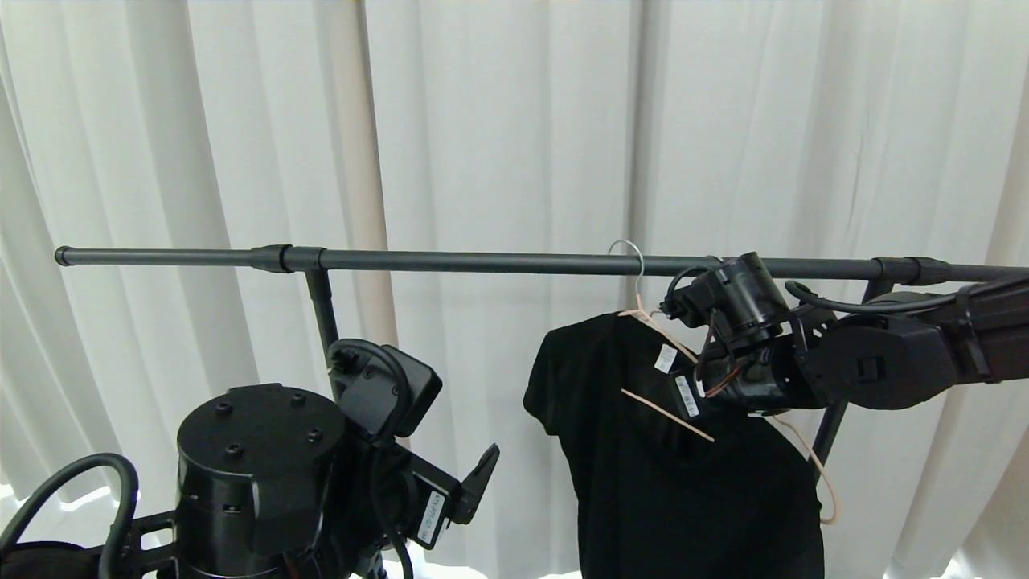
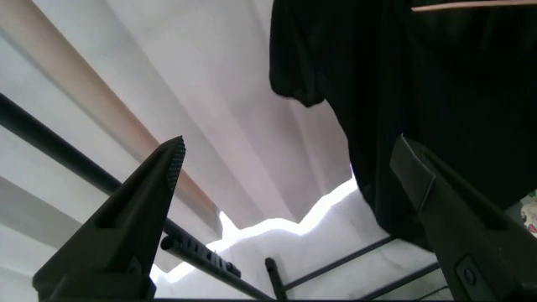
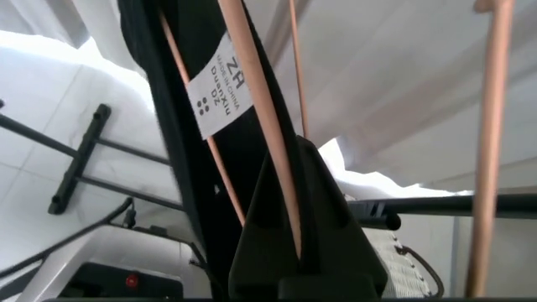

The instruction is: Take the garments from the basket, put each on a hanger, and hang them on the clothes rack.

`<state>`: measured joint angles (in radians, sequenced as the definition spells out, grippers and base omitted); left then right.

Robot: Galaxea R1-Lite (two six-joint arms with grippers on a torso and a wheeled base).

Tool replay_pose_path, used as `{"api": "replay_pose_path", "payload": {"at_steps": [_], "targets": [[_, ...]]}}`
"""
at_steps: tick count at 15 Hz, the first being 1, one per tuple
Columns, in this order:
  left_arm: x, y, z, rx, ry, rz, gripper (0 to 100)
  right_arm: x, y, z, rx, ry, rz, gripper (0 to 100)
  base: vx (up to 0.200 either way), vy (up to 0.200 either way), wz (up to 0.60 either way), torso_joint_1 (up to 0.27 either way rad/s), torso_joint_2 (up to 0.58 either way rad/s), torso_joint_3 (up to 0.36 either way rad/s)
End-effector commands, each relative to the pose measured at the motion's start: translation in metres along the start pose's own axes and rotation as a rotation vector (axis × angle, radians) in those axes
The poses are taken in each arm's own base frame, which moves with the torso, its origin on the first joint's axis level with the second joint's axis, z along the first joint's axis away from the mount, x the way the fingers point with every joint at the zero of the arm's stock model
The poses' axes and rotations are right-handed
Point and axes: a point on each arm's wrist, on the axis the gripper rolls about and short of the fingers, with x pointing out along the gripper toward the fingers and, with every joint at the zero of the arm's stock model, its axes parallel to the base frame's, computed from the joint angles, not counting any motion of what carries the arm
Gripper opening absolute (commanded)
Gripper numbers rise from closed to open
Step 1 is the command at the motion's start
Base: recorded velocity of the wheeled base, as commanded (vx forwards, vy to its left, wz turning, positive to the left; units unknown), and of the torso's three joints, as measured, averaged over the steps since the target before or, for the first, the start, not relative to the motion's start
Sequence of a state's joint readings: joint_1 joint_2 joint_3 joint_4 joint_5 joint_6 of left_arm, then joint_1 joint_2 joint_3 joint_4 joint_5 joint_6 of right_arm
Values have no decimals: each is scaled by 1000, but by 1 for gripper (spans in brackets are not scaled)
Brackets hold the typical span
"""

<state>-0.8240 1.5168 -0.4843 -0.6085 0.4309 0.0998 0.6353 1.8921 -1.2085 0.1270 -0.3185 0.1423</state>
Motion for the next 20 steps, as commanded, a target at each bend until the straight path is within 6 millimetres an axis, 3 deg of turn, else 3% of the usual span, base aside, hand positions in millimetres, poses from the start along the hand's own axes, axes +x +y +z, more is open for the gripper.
{"api": "replay_pose_path", "payload": {"at_steps": [1, 5, 6, 10, 16, 20], "targets": [[0, 0, -1, 1, 2, 0, 100, 3, 1, -1, -3, 9, -2, 0, 0, 0, 0, 0, 0, 0], [0, 0, -1, 1, 2, -1, 100, 3, 1, -2, -5, 12, -1, 0, 0, 0, 0, 0, 0, 0], [0, 0, -1, 1, 2, -1, 100, 3, 1, -2, -4, 14, -2, 100, 0, 0, 0, 0, 0, 0], [-1, 1, 0, -2, -3, 2, 100, -12, -4, 1, 11, -8, 2, 100, 0, 0, 0, 0, 0, 0], [0, 8, -1, -25, -26, 83, 100, -100, -30, -7, 105, -59, 59, 100, 0, 0, 0, 0, 0, 0], [-4, 12, 4, -11, -49, 104, 100, -130, -46, -21, 121, -109, 83, 100, -150, 0, 0, 5, 4, 1]]}}
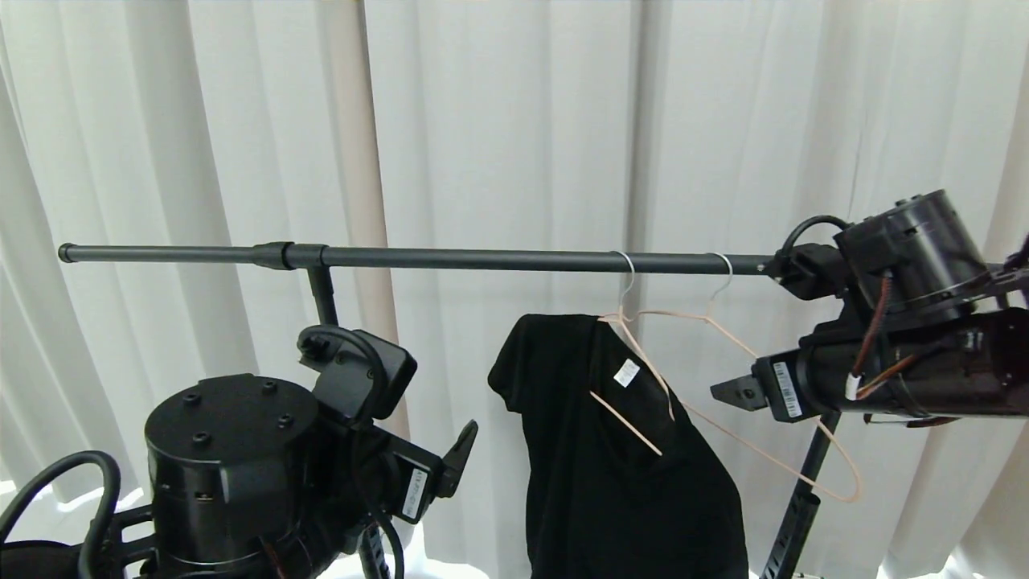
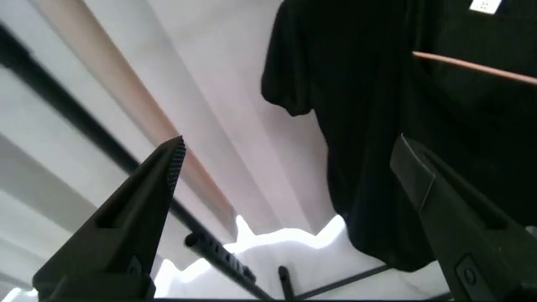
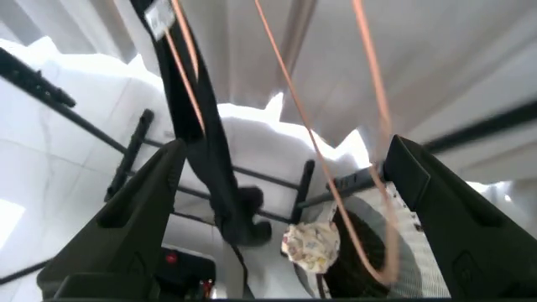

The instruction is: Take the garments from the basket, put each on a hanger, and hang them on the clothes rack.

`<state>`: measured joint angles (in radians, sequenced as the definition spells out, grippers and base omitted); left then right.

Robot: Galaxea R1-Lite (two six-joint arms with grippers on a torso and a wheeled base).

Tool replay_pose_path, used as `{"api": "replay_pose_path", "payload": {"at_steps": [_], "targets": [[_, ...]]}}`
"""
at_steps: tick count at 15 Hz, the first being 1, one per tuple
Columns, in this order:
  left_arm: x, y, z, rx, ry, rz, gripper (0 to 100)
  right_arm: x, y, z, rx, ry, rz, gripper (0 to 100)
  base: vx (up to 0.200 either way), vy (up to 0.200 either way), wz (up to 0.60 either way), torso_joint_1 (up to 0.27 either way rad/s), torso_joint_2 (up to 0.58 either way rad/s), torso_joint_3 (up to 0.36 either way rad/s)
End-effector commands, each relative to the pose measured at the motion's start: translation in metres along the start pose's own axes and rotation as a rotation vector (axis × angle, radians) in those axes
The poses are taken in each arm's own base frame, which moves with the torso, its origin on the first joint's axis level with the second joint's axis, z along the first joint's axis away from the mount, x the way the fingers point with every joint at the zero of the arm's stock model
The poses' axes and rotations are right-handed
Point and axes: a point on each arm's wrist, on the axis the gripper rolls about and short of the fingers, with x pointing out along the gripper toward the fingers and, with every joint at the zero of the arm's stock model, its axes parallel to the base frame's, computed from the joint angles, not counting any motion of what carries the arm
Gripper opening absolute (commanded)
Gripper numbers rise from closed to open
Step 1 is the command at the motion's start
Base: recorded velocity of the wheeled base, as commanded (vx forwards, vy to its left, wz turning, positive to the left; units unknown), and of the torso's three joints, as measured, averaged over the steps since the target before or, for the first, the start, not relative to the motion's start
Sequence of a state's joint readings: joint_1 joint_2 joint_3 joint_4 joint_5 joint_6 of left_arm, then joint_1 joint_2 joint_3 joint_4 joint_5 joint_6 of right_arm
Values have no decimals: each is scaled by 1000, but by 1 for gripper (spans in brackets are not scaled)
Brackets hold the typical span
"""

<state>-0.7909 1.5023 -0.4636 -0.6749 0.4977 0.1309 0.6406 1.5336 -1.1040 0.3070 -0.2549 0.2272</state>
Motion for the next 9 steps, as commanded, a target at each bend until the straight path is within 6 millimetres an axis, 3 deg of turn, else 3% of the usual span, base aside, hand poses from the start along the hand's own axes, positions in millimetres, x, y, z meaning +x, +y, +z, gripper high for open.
{"api": "replay_pose_path", "payload": {"at_steps": [1, 4, 6, 9], "targets": [[-6, 4, 3, 5, -22, 3, 100, -26, -20, -6, 21, -53, -34, 100, -200, 0, 0, 2, -2, -2], [-9, 14, 4, 13, -33, 36, 100, -35, -53, -22, -53, -11, -210, 100, -200, 0, 0, -10, 1, 7], [-12, 28, 1, 13, -25, 91, 100, -46, -89, -42, -130, 44, -354, 100, -200, 0, 0, 2, 5, 0], [-18, 59, -19, 1, 33, 214, 100, -60, -117, -64, -176, 23, -485, 100, -200, 0, 0, 1, 2, 2]]}}
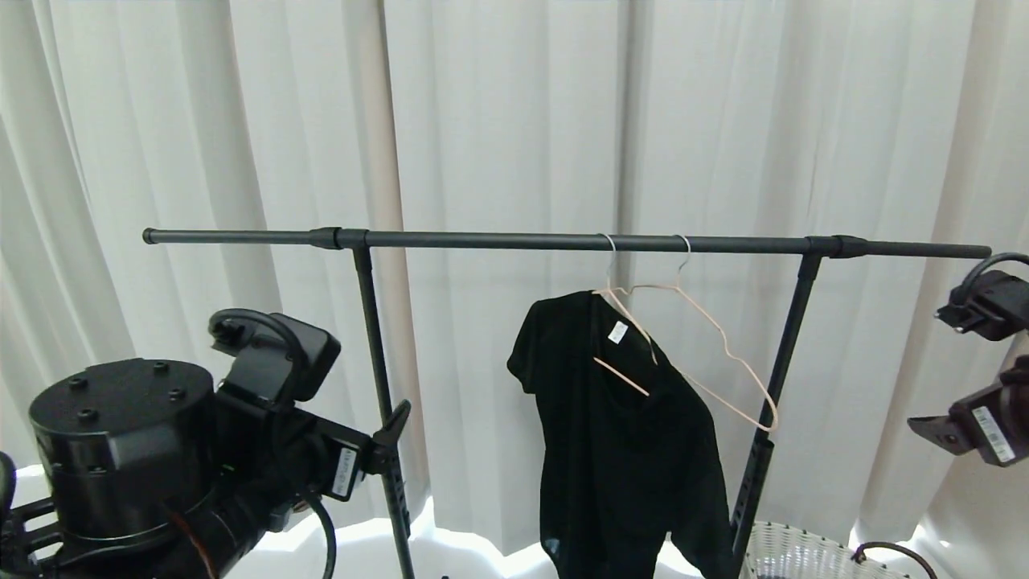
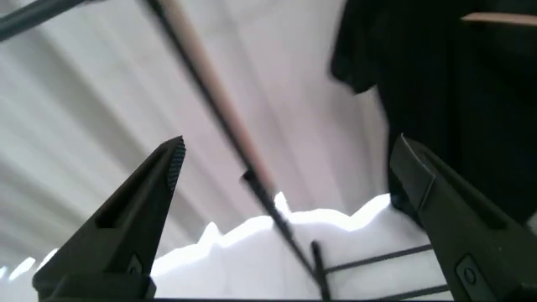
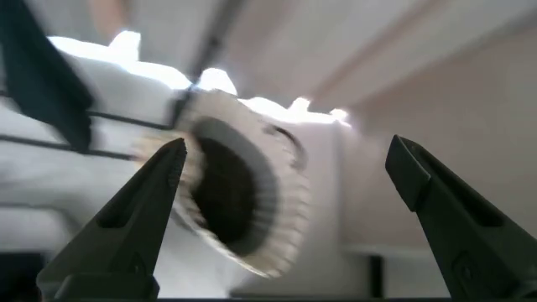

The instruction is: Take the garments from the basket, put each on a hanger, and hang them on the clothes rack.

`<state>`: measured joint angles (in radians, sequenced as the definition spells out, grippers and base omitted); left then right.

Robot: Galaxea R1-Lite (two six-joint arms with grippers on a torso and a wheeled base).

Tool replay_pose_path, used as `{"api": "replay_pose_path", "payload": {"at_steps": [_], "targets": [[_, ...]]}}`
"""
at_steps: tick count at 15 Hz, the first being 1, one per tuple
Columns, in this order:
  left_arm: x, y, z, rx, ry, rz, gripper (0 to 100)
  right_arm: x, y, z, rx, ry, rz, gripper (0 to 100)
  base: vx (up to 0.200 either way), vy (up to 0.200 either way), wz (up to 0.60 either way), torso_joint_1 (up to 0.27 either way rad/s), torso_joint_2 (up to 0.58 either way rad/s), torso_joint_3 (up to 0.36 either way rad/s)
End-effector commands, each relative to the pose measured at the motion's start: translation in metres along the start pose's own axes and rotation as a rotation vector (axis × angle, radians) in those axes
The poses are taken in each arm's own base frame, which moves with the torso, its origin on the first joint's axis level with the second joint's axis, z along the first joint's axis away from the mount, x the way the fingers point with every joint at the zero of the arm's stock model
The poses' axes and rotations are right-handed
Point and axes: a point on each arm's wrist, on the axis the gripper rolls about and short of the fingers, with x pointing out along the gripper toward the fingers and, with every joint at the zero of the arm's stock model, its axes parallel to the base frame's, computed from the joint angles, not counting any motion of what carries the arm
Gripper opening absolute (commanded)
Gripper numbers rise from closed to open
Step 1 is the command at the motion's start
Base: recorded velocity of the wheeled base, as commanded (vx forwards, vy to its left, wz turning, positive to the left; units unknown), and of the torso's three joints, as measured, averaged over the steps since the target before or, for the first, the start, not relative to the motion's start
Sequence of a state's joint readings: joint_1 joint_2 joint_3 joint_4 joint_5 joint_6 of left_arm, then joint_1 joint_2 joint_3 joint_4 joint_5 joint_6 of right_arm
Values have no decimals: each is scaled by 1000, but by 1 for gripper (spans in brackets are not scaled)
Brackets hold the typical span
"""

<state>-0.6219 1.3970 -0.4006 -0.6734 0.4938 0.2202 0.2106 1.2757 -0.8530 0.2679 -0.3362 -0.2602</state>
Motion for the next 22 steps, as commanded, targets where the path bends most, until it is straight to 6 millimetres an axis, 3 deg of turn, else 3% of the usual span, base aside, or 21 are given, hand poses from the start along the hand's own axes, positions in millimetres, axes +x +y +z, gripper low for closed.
{"api": "replay_pose_path", "payload": {"at_steps": [1, 4, 12, 18, 22], "targets": [[-8, 23, -16, -25, 36, 89, 100, -10, -20, -28, 27, -6, -113, 100, -200, 0, 0, 2, 7, 2], [-18, 40, -40, -41, 102, 165, 100, -14, -27, -38, 27, -21, -175, 100, -200, 0, 0, 2, 1, 2], [-40, 52, -91, -58, 263, 268, 100, -12, -22, -50, 20, -80, -209, 100, 0, 0, 0, 0, 0, 0], [-52, 50, -104, -56, 281, 270, 100, -9, -23, -55, 30, -65, -224, 100, 0, 0, 0, -185, 427, 232], [-51, 51, -99, -55, 261, 268, 100, -7, -26, -59, 38, -40, -243, 100, 0, 0, 0, -223, 508, 288]]}}
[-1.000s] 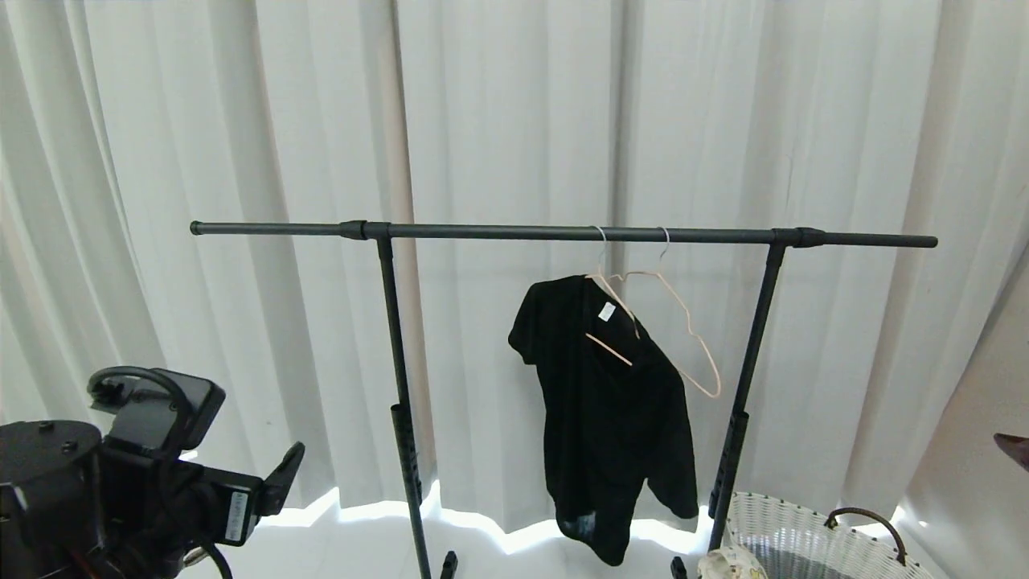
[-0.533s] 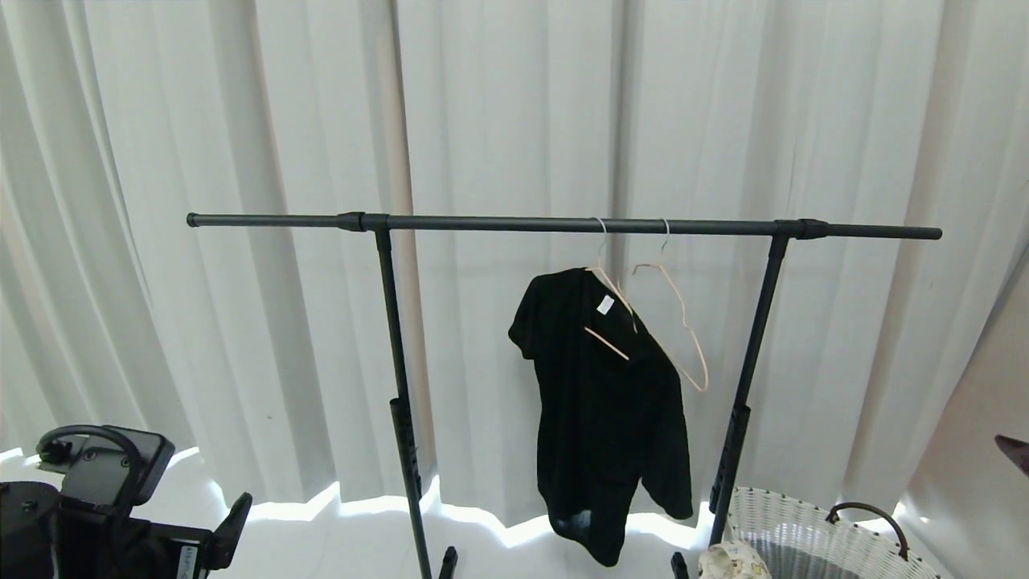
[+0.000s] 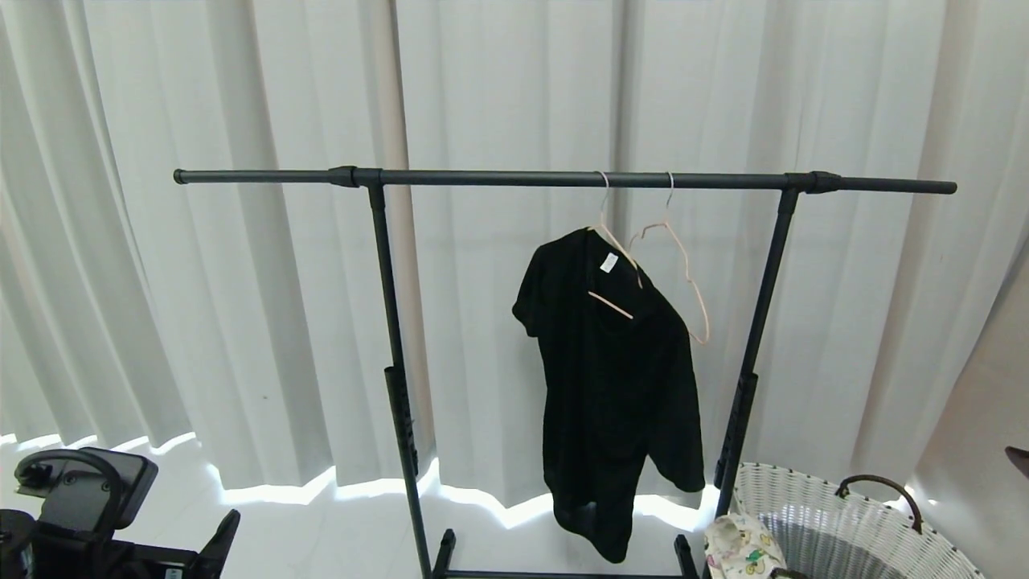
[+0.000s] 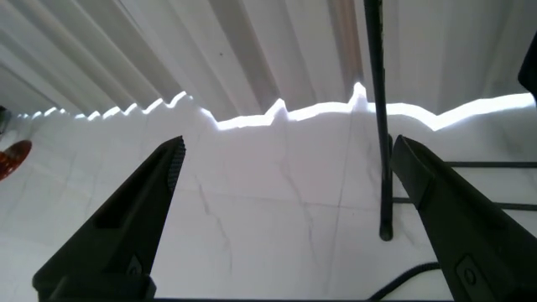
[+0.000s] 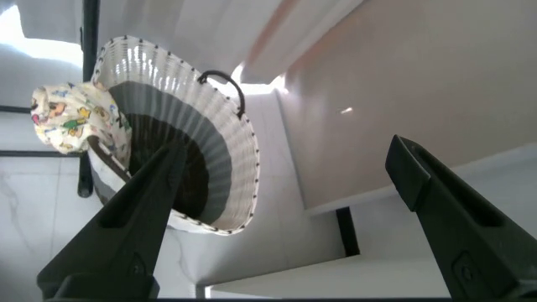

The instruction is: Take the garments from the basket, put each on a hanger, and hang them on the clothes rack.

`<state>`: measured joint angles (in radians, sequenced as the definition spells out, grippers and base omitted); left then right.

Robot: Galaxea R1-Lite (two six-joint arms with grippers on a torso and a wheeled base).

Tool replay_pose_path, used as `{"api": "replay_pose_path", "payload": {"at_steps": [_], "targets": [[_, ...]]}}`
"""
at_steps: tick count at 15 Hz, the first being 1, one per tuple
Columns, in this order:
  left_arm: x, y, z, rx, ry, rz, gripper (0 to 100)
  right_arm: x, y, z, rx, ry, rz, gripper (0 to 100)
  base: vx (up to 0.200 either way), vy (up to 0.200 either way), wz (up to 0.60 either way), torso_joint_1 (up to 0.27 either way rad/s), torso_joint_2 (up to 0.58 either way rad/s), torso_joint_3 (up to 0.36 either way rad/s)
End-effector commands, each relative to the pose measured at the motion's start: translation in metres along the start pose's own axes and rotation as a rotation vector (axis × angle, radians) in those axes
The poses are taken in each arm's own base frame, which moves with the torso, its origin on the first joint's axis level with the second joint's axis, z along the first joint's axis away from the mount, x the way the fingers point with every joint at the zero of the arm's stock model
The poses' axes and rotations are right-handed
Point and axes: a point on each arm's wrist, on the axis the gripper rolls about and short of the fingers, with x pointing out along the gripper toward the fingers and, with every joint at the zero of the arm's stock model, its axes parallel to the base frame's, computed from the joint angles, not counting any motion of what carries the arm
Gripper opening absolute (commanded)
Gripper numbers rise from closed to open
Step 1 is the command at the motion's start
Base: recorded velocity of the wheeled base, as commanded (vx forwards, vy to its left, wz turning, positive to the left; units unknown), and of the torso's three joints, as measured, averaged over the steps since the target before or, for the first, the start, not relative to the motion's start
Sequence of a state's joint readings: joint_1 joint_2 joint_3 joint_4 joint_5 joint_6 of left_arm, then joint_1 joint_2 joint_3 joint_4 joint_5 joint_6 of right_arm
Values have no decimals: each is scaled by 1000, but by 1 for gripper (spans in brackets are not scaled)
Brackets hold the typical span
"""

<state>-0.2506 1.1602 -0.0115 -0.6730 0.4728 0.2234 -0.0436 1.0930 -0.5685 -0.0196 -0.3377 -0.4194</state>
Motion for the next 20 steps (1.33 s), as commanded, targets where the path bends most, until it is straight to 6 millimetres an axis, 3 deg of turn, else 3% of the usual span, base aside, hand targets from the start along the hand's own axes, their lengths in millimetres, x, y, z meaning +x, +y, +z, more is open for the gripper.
{"api": "replay_pose_path", "payload": {"at_steps": [1, 13, 17, 20], "targets": [[1, 0, 2, -1, -7, -2, 100, 2, 1, -2, -1, 10, 0, 100, 0, 0, 0, -217, 500, 276], [1, -1, 2, 30, -2, -5, 100, 5, 7, -14, 0, 14, -2, 100, 0, 0, 0, -180, 465, 280], [1, -1, 2, 38, -2, -11, 100, 8, 12, -22, -1, 12, -3, 100, 0, 0, 0, -29, 87, 59], [0, -4, 3, 48, -15, -33, 100, 9, 14, -27, -3, 18, 0, 100, 200, 0, 0, -4, 6, 15]]}}
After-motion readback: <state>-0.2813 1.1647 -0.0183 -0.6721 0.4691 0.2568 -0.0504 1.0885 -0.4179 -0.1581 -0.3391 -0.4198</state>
